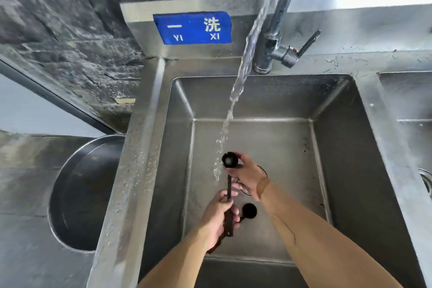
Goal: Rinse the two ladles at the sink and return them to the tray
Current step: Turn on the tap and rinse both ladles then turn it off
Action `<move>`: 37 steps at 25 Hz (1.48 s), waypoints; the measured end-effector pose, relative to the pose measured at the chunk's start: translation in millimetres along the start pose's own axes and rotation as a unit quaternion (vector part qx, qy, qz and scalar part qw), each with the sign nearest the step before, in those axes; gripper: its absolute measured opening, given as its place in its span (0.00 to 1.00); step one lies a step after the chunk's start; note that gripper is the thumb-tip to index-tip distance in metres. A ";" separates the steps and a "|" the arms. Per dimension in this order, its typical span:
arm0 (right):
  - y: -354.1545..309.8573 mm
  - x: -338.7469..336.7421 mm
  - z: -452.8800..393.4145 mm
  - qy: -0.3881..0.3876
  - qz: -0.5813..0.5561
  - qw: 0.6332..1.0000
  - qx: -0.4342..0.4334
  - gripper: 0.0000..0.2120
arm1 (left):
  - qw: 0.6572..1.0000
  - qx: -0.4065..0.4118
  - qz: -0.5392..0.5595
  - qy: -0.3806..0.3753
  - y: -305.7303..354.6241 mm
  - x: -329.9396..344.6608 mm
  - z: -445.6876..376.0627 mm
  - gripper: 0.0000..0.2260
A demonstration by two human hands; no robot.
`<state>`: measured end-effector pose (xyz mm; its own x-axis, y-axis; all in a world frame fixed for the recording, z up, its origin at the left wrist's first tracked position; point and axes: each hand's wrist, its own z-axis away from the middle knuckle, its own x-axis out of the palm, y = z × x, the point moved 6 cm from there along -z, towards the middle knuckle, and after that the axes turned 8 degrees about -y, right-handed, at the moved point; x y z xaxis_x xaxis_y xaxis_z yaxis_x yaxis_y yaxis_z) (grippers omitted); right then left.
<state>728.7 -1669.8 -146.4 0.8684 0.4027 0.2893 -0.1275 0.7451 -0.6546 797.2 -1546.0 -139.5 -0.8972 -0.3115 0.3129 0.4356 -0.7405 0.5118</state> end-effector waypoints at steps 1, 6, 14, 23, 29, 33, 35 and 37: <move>3.0 9.7 -2.8 -0.009 -0.004 1.000 0.003 0.24 | 1.000 0.001 -0.004 0.007 1.0 -8.7 4.9 0.11; 34.6 29.5 -6.3 -0.005 0.010 0.998 0.064 0.22 | 0.999 -0.008 -0.037 0.030 -12.5 -37.6 18.3 0.10; 55.1 37.9 4.6 0.002 -0.148 0.985 0.086 0.10 | 0.999 -0.006 -0.030 0.019 -25.6 -46.9 24.7 0.11; -66.0 28.5 18.3 -0.013 -0.117 0.992 -0.035 0.15 | 0.995 0.084 -0.060 0.019 68.8 -21.8 3.8 0.12; -160.9 31.4 35.6 -0.009 -0.074 0.988 -0.137 0.14 | 0.992 0.125 -0.018 -0.025 147.6 5.8 -0.5 0.14; -188.8 31.1 32.5 0.017 -0.056 0.984 -0.167 0.14 | 0.988 0.145 0.011 -0.058 181.2 18.4 4.3 0.18; -188.5 29.8 31.6 0.022 -0.055 0.983 -0.172 0.14 | 0.987 0.145 0.013 -0.064 181.8 17.8 4.9 0.20; -177.2 28.4 30.2 0.025 -0.053 0.985 -0.164 0.15 | 0.989 0.135 0.013 -0.063 170.1 13.8 5.1 0.20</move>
<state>761.5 -1774.3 -1.1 0.8922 0.2993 0.3381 0.1190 0.5665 -0.8154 859.3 -1673.2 -44.0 -0.8773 -0.2388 0.4164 0.4763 -0.5416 0.6927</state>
